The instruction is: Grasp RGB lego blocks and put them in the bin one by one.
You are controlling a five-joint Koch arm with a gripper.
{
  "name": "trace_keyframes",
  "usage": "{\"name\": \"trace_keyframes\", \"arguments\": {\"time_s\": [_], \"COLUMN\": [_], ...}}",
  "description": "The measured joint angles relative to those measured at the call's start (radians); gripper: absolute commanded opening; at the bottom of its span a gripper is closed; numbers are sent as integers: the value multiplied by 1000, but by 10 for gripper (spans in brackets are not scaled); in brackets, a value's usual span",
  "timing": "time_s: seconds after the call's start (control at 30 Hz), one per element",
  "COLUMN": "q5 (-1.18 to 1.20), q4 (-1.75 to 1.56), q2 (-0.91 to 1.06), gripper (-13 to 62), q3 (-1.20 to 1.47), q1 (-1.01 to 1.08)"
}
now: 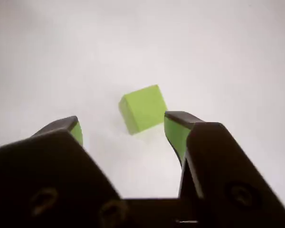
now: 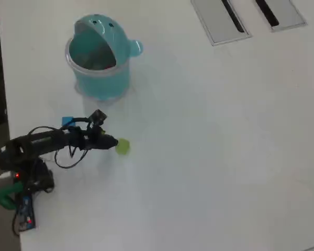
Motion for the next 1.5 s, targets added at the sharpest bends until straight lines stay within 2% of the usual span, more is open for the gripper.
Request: {"name": "trace_keyframes", "arguments": {"time_s": [0.2, 0.5, 0.8, 1.1, 1.3, 1.5], "q5": [-164, -172, -172, -101, -75, 31], "q4": [-57, -46, -38, 31, 31, 32], "q2": [-173, -252, -419, -477, -477, -431], "gripper": [337, 334, 320, 174, 133, 133], "q3": [-89, -101, -250, -264, -285, -319], "q1": [60, 32, 75, 98, 101, 51]}}
